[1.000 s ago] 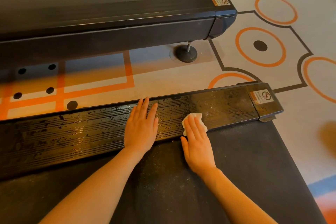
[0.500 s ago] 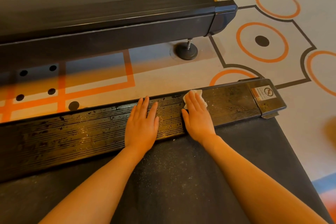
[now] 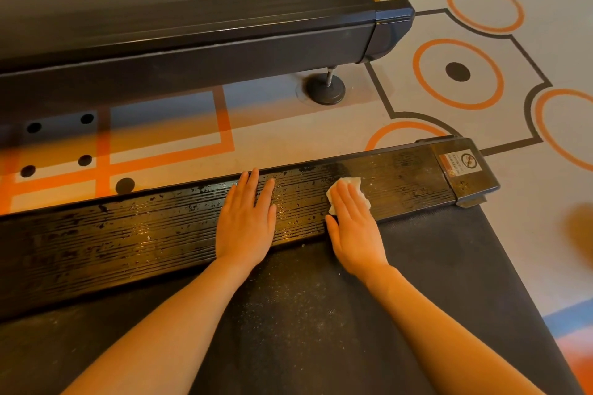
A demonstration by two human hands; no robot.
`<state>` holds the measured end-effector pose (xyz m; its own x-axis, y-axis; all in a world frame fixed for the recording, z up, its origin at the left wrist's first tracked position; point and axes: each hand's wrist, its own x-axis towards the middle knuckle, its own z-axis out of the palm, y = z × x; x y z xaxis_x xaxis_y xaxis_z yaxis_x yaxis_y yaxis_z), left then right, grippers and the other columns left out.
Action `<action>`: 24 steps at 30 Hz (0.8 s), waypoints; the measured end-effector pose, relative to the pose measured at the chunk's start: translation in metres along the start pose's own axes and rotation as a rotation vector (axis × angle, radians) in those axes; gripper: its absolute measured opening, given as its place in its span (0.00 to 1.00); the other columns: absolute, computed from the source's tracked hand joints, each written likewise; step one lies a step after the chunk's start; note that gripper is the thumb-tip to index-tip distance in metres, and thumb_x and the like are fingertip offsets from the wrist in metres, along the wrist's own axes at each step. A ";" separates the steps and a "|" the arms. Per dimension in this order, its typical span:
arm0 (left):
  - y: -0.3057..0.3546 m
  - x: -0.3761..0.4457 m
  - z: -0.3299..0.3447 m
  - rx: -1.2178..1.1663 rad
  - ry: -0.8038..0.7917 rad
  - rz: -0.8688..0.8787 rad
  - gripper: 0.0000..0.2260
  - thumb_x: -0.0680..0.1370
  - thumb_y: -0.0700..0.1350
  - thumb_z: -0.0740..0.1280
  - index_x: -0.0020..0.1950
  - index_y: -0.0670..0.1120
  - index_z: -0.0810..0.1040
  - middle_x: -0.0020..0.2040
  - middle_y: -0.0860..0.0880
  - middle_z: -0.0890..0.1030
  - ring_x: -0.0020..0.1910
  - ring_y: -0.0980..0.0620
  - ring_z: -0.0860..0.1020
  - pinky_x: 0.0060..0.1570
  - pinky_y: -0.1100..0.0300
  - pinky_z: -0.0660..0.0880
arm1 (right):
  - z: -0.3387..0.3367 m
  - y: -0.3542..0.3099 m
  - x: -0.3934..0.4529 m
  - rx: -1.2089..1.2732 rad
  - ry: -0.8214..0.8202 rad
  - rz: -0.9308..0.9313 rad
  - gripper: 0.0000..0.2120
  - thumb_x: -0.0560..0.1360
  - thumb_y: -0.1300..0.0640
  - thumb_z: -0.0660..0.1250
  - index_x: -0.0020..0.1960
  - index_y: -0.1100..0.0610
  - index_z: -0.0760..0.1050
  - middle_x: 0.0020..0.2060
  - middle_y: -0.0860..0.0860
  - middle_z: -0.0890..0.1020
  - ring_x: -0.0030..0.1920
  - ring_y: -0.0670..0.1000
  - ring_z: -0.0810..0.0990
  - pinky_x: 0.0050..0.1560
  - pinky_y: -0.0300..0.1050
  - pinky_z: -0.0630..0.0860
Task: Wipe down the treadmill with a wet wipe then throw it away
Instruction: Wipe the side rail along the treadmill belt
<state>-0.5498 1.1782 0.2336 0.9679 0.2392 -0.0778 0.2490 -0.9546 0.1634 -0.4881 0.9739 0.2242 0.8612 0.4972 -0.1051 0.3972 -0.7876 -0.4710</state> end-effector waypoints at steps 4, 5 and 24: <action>0.001 0.001 0.001 -0.015 -0.007 -0.005 0.24 0.83 0.53 0.52 0.79 0.49 0.57 0.80 0.44 0.51 0.79 0.46 0.47 0.74 0.52 0.44 | -0.008 0.002 0.029 -0.026 -0.027 0.021 0.29 0.83 0.48 0.54 0.80 0.56 0.49 0.79 0.51 0.49 0.79 0.51 0.43 0.76 0.48 0.45; 0.000 0.001 0.001 -0.018 -0.006 -0.008 0.24 0.83 0.53 0.52 0.79 0.48 0.57 0.80 0.44 0.51 0.79 0.46 0.47 0.74 0.52 0.43 | -0.010 0.001 0.035 -0.032 -0.035 0.027 0.29 0.83 0.48 0.53 0.80 0.56 0.49 0.79 0.51 0.49 0.79 0.51 0.43 0.77 0.48 0.45; 0.014 0.004 -0.031 -0.068 -0.092 -0.030 0.23 0.85 0.54 0.50 0.79 0.52 0.54 0.81 0.47 0.48 0.79 0.48 0.44 0.75 0.52 0.43 | -0.035 -0.014 -0.008 -0.092 -0.134 0.034 0.29 0.83 0.46 0.53 0.80 0.54 0.50 0.79 0.51 0.51 0.79 0.52 0.50 0.75 0.45 0.50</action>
<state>-0.5413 1.1712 0.2656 0.9535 0.2471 -0.1728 0.2826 -0.9322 0.2260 -0.4891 0.9684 0.2620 0.8269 0.5093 -0.2384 0.4015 -0.8315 -0.3839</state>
